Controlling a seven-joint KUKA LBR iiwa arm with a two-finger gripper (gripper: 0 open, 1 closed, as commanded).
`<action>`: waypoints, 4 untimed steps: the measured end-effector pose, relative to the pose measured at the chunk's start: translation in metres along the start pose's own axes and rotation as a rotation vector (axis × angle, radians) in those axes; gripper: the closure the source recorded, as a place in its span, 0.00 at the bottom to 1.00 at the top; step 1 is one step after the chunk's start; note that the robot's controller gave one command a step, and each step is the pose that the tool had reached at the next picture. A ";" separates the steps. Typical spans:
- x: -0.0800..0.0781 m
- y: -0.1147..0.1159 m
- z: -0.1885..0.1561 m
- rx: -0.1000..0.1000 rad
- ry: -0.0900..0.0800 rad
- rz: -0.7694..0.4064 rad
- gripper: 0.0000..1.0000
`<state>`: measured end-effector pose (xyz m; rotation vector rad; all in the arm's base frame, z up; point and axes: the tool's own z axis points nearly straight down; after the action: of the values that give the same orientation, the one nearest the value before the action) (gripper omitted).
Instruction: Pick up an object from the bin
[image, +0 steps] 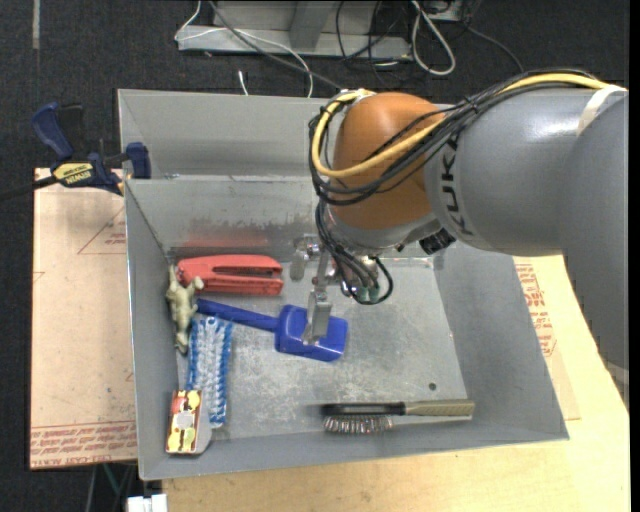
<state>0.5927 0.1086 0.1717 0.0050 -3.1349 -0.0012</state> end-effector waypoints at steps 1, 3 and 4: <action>-0.002 -0.001 -0.005 -0.001 -0.008 0.004 0.00; 0.020 -0.015 0.021 -0.007 -0.023 0.190 0.00; 0.029 0.018 0.073 -0.002 -0.002 0.139 0.00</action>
Offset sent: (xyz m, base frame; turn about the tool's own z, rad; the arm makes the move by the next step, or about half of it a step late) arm -0.0080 -0.0245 -0.1017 0.0917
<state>0.5630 0.1268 0.0993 -0.2123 -3.1295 -0.0042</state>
